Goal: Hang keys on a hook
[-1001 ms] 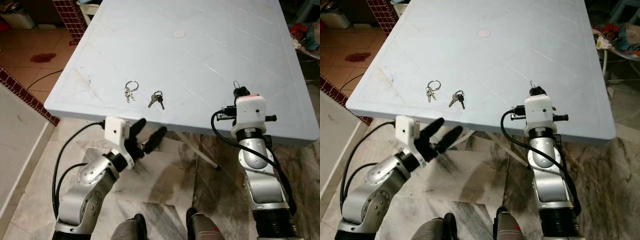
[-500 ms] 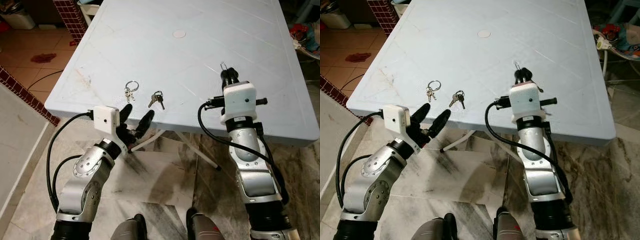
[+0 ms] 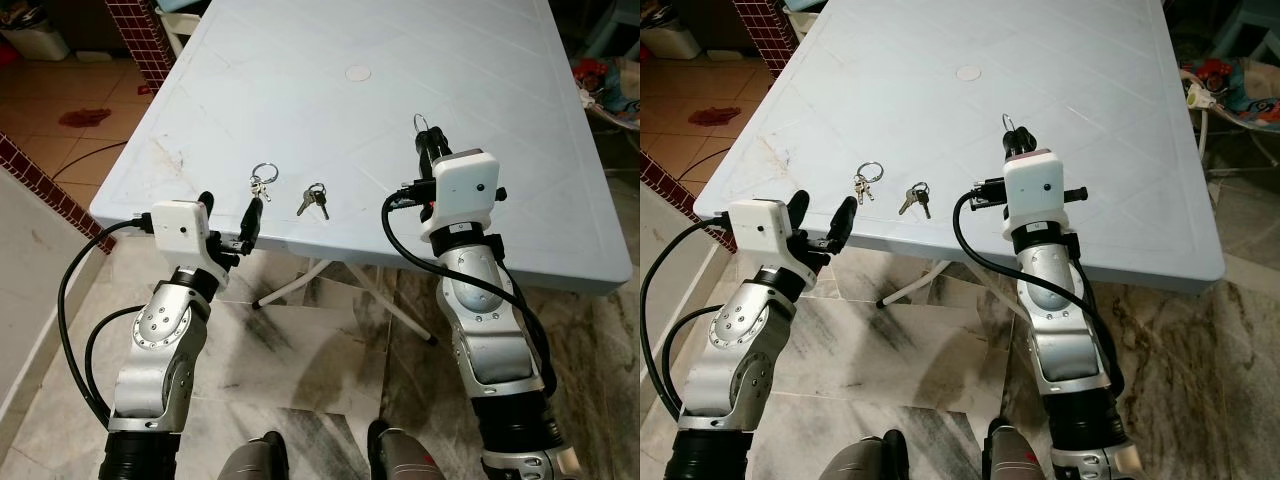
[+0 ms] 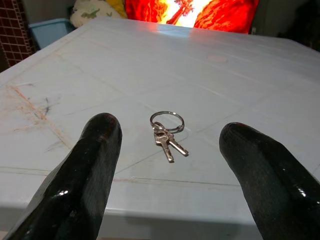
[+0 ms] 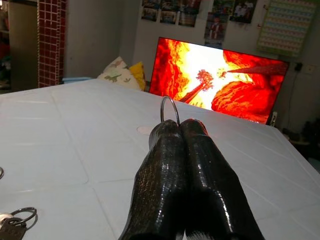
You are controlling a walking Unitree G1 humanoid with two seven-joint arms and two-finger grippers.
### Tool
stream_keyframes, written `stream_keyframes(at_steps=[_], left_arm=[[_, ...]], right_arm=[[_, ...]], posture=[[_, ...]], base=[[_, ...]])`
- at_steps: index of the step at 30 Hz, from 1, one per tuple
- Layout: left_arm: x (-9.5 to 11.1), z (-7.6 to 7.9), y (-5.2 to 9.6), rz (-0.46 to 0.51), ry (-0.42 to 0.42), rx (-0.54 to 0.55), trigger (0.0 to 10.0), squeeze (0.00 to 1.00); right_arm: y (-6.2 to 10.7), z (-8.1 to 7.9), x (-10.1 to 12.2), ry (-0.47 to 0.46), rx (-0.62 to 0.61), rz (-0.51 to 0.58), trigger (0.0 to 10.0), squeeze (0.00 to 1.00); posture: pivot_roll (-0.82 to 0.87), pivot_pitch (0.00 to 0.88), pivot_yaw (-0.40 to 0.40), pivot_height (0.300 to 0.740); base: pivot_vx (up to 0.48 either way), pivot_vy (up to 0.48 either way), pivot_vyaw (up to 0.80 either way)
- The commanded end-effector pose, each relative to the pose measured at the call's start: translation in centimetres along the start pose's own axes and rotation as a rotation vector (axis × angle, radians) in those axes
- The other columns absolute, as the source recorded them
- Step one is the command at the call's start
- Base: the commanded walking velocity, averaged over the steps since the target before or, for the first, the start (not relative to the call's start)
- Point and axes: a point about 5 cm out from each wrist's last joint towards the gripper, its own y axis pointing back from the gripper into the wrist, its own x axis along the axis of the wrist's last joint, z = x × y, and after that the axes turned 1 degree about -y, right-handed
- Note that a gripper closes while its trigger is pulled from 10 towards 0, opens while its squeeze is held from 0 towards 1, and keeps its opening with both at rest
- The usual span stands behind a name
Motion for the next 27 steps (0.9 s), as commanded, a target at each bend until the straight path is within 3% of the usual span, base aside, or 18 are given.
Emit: stream_keyframes(at_steps=[1,12,27], left_arm=[[-0.6,-0.7,0.7,-0.020,-0.023,0.034,10.0,0.00],[-1.2,-2.2,0.6,-0.049,-0.130,0.177,10.0,0.00],[-1.7,-1.3,0.4,-0.057,-0.080,0.155,10.0,0.00]], right_arm=[[-0.1,-0.3,0.1,0.011,0.015,-0.004,10.0,0.00],[-0.2,-0.6,0.1,0.018,0.035,-0.009,10.0,0.00],[0.0,-0.7,-0.2,0.011,0.028,-0.029,10.0,0.00]], posture=[[0.00,0.187,0.047,0.740],[0.00,0.182,0.043,0.740],[0.00,0.177,0.049,0.740]], base=[[0.000,0.000,0.80],[0.000,0.000,0.80],[0.000,0.000,0.80]])
